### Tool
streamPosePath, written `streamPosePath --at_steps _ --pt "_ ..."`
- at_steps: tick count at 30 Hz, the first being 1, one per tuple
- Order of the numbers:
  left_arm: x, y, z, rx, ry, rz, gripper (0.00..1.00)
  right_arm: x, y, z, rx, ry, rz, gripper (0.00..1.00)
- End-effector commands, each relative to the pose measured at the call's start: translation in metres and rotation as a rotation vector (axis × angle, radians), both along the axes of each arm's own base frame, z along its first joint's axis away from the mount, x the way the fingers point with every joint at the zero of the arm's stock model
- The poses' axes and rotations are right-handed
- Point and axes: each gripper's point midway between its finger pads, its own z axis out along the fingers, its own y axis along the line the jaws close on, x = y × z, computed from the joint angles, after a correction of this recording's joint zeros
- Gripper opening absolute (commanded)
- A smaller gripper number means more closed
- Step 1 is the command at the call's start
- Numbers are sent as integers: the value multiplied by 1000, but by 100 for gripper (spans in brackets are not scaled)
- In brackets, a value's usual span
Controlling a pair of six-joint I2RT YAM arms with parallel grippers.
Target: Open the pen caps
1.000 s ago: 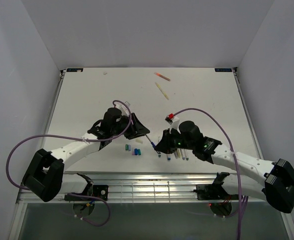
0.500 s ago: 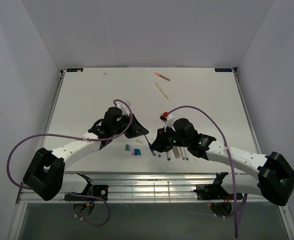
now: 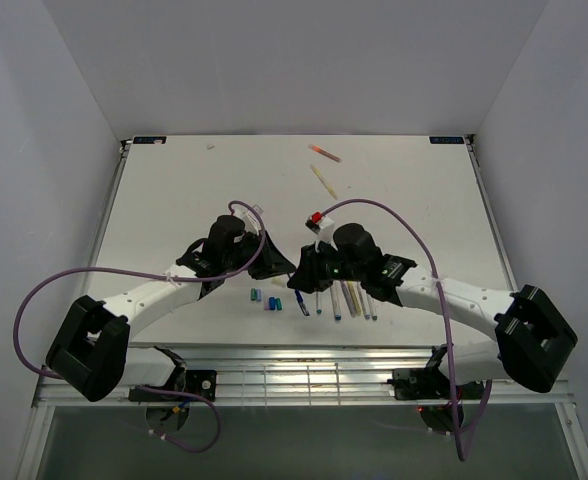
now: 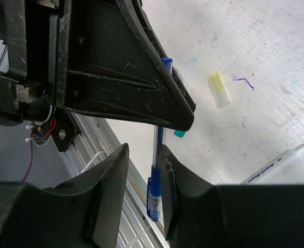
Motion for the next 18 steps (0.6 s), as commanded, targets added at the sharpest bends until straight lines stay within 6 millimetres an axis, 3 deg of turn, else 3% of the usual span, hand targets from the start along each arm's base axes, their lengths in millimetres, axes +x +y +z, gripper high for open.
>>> streamPosePath --at_steps 1,6,18 --pt "2 -7 32 -57 -69 -29 7 6 9 15 30 -57 19 37" --pt "1 -7 34 -62 -71 -31 7 7 4 8 0 -62 7 37" --pt "-4 -9 43 -89 -72 -46 4 11 14 -10 -20 -33 31 35"
